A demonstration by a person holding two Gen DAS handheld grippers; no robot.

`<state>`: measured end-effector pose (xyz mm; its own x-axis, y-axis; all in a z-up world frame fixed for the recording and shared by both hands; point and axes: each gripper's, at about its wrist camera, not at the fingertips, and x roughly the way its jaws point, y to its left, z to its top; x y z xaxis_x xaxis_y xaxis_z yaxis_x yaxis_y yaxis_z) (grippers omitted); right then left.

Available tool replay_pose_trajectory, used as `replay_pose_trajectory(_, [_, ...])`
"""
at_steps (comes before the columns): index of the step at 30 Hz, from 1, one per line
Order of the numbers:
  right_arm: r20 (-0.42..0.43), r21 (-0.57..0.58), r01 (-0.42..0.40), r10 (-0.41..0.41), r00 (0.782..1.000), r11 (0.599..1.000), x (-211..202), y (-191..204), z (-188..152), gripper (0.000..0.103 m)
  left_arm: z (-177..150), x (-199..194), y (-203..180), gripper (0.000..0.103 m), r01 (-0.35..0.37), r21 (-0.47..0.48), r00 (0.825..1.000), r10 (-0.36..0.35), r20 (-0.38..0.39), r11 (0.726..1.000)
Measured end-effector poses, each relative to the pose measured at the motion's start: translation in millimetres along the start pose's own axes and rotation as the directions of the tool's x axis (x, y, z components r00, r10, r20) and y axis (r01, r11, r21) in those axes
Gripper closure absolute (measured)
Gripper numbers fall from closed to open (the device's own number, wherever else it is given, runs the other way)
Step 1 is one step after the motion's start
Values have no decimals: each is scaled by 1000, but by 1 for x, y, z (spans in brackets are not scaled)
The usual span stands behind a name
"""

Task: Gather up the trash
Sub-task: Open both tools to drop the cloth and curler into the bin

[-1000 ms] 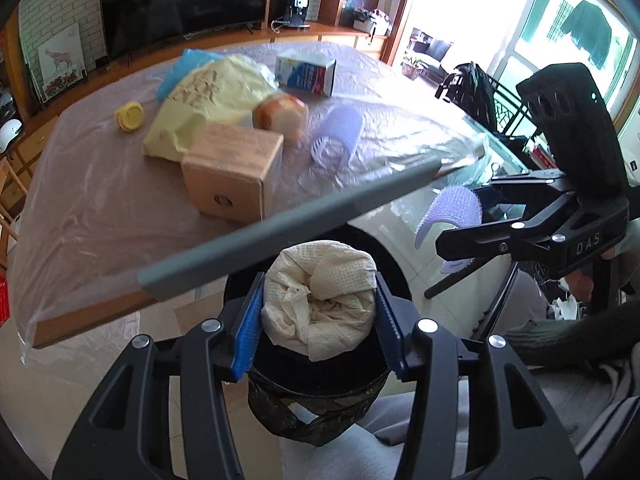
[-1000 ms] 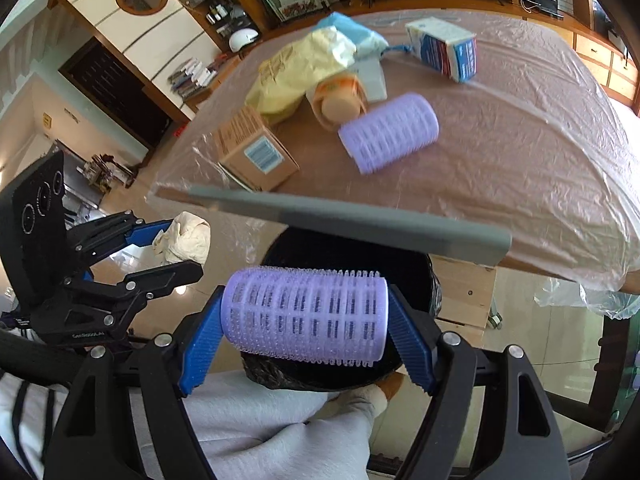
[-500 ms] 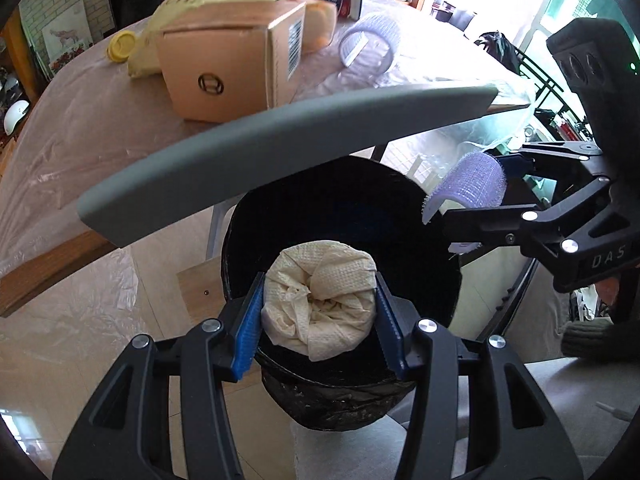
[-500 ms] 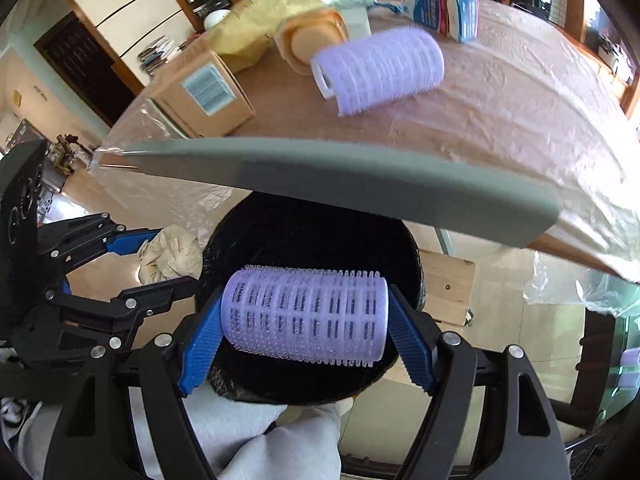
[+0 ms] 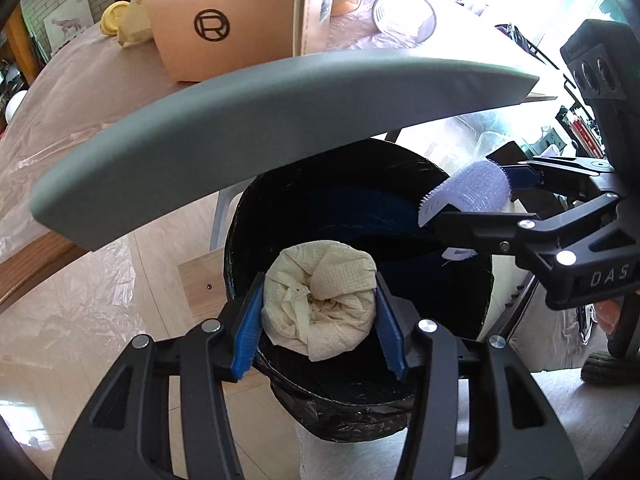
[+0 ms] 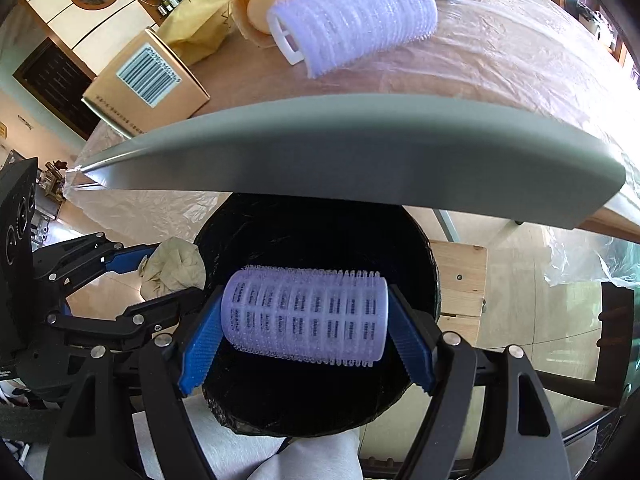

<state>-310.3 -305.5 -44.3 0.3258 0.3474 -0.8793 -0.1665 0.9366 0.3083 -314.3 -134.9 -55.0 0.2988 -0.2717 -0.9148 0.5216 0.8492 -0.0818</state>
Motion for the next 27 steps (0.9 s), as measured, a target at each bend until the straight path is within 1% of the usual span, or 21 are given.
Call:
replay_pose_trajectory(9, [-7,12,20,-19,1000,1000,9,1,3,28,3,8,-6,52,-11,10,1000,11,-9,1000])
replay_pose_trajectory(17, [-10,17,21,-21,1000,1000,6,1,2,28,3,10,-8,52,-12,13,1000,12,-16,1000])
replay_pose_trajectory(19, [-13,23,23,-23,1000,999,8,3,0,28,3,11,-9,51,6,13,1000,-6,-12,1000])
replay_pose_trajectory(21, [-12,30,23,-23,1000,999,8,1,-1,28,3,11,-9,46,12,12,1000,-11,-13,1000])
replay_pose_trajectory(22, [-13,34,24,-23,1000,999,8,0,-1,28,3,11,-10,37,5,15,1000,-5,-13,1000])
replay_pose_trajectory(23, [-13,36,24,-24,1000,999,8,0,-1,28,4,10,-10,35,1,20,1000,0,-9,1000])
replay_pose_trajectory(27, [-13,41,25,-24,1000,999,6,-1,0,28,4,9,-10,35,-2,25,1000,2,-6,1000])
